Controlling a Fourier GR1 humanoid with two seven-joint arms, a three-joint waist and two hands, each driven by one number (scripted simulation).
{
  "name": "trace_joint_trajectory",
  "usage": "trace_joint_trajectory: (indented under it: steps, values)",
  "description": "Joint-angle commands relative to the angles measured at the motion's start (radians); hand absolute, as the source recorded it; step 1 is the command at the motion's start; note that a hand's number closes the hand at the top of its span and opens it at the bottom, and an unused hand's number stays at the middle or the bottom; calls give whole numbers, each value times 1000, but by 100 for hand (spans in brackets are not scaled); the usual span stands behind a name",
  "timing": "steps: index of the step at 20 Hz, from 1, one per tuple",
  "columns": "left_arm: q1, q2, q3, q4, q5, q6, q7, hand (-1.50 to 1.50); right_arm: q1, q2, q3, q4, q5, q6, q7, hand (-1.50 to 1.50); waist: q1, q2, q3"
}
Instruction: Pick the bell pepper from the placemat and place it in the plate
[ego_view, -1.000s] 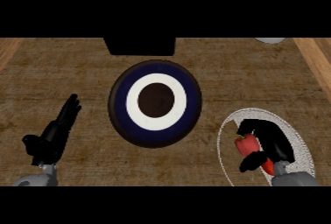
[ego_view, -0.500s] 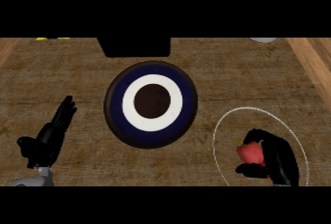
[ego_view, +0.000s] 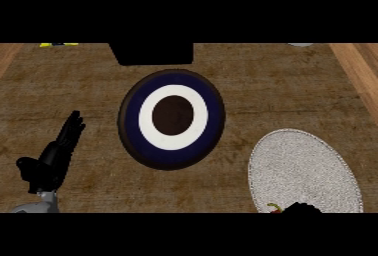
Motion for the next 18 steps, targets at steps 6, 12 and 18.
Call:
trace_joint_trajectory:
  steps: [6,12,18]
  values:
    - [-7,-1,-8,-65,0,-5,44,0,251,27,232,-253,301,-218,47,150,24,8,11]
    - [4,0,-3,-55,1,-22,21,0,265,28,442,-391,539,-169,201,150,30,10,10]
    - [-1,-4,-6,-27,-17,-23,1,0,-74,28,522,-383,694,75,496,150,45,18,9]
